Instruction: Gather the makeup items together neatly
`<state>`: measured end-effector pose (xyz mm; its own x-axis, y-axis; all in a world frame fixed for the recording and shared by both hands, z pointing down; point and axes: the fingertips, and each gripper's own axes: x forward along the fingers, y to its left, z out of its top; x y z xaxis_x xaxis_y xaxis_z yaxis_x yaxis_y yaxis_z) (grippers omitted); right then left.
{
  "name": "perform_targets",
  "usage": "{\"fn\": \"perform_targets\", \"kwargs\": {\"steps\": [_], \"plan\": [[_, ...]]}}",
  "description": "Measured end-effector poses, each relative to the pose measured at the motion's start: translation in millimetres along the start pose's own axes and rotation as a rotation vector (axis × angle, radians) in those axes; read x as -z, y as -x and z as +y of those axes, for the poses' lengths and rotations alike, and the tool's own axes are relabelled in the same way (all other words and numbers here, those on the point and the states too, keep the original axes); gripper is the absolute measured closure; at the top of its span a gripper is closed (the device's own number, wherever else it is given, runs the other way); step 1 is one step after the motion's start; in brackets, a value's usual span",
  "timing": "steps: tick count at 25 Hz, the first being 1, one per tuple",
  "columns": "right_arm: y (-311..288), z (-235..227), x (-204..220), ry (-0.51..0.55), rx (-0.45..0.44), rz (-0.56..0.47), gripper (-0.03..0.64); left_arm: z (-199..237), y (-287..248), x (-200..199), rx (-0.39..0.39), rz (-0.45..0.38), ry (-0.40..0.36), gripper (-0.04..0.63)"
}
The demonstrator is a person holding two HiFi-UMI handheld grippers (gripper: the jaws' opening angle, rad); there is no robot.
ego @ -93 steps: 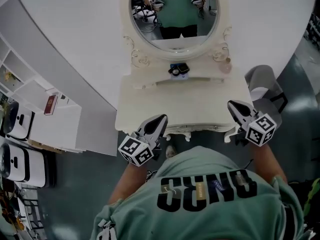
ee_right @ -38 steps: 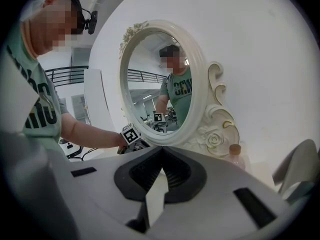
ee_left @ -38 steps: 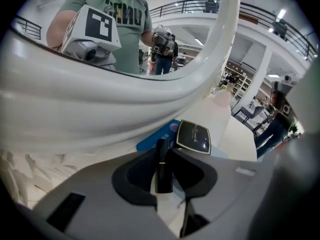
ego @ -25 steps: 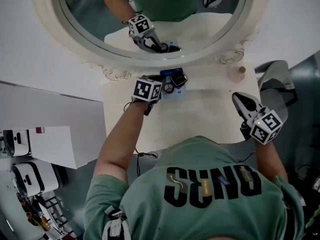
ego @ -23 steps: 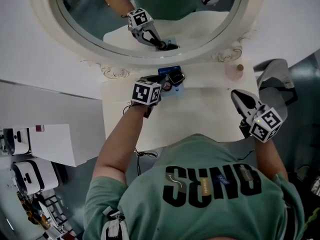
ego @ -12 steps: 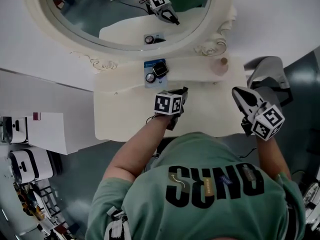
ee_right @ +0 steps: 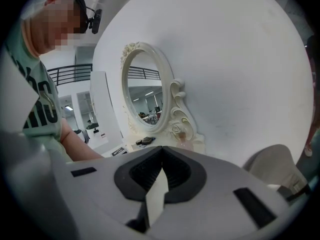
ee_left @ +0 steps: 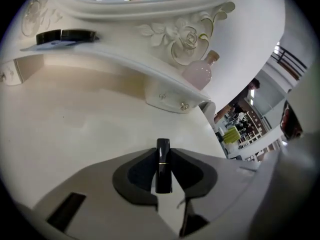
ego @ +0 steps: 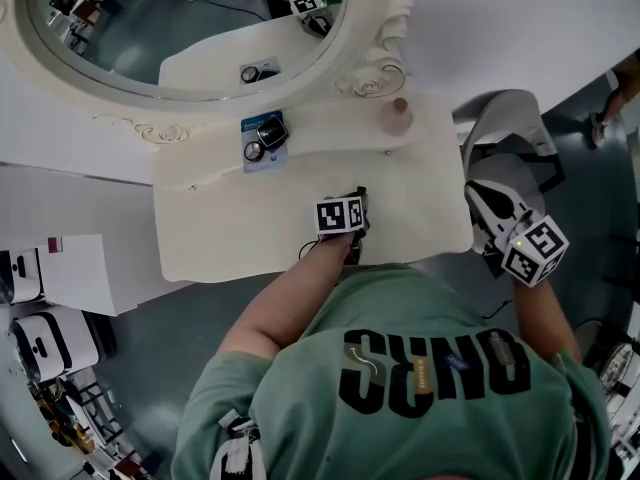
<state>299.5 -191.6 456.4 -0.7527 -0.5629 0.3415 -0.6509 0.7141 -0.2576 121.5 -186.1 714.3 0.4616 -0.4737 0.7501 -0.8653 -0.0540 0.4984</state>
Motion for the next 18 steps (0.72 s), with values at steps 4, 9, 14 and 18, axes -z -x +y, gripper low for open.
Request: {"fn": "perform_targets", "kwargs": {"steps": [4, 9, 14, 18], "plan": [[12.9, -5.9, 9.2, -0.012, 0.021, 0.011, 0.621, -2.0, -11.3, 8.9, -0.014, -0.011, 0.064, 0.502], [18.9, -6.3, 10.1, -0.019, 0.040, 0.000, 0.621, -11.8, -14.2, 10.0, 0.022, -0.012, 0.099, 0.500], [9.2, 3.7, -3.6, -0.017, 0.045, -0.034, 0.621, -16.6, 16.7, -8.5, 0.062, -0.044, 0.050, 0.500], [-16.4, 21.8, -18.0, -0.003, 0.029, -0.065, 0.621, -0.8, 67.3, -51.7, 0.082, -0.131, -0.102, 0.499]]}}
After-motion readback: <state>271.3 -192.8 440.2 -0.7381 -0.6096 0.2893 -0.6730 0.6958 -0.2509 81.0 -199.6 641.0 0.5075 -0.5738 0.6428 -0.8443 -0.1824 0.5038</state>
